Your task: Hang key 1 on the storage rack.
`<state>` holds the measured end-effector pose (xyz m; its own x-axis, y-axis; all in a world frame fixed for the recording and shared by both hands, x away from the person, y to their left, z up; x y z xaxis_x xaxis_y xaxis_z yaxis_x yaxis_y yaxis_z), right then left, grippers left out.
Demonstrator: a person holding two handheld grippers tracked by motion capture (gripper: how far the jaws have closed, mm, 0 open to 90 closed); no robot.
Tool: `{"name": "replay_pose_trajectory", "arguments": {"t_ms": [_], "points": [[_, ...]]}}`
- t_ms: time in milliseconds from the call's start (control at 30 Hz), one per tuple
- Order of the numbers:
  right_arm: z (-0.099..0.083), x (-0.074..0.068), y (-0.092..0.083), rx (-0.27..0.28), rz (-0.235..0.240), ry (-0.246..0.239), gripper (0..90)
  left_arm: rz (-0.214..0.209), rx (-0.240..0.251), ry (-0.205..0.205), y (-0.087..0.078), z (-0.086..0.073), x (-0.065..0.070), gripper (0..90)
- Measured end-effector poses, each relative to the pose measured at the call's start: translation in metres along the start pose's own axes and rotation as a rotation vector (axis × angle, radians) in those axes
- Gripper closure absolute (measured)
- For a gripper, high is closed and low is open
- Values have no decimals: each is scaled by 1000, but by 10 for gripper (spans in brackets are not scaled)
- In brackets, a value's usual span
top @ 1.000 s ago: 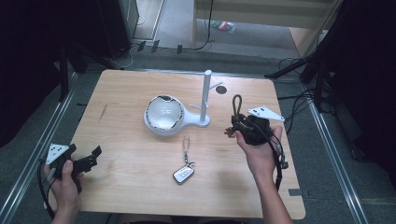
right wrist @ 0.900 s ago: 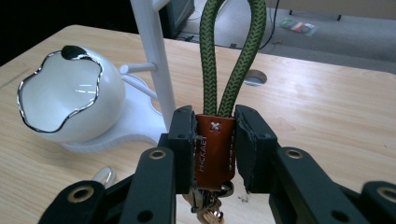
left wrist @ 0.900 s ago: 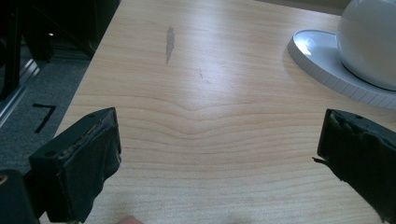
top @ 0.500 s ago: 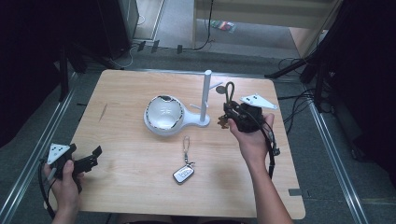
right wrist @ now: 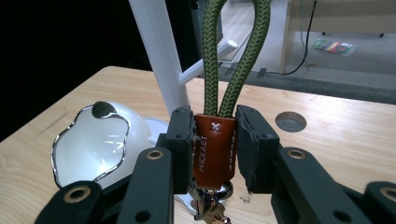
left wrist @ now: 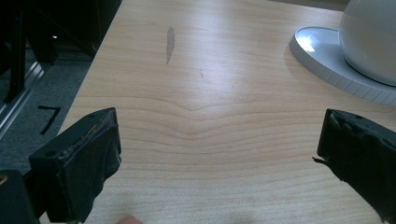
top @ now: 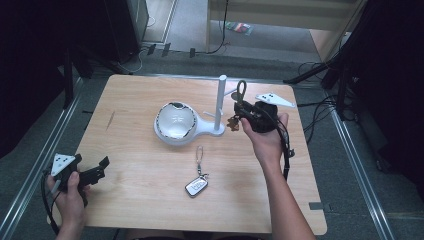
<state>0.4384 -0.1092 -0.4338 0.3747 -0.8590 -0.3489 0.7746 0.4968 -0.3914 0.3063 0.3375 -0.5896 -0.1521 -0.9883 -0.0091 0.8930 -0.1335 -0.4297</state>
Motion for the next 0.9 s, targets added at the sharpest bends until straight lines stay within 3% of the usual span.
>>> {"name": "replay_pose_trajectory", "arguments": {"t_ms": [300, 467, 900], "points": [[-1, 3, 14, -30, -4, 40, 691, -1, -4, 4, 0, 0, 1, 0], [-7, 0, 21, -48, -20, -2, 690, -3, -5, 6, 0, 0, 1, 0], [-18, -3, 27, -91, -13, -13, 689, 2, -6, 8, 0, 0, 1, 0]]}}
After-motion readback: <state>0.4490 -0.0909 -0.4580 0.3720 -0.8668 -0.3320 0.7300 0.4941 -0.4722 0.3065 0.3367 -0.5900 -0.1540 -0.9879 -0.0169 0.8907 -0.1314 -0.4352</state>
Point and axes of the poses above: each handheld gripper's, and its own axes: y roughly forward along the jaws, z roughly out of its top, x roughly to its right, the point moved 9 cm from there along y, roughly forward along the jaws, and after that the axes turned 11 degrees about y, right-handed, at the moved point
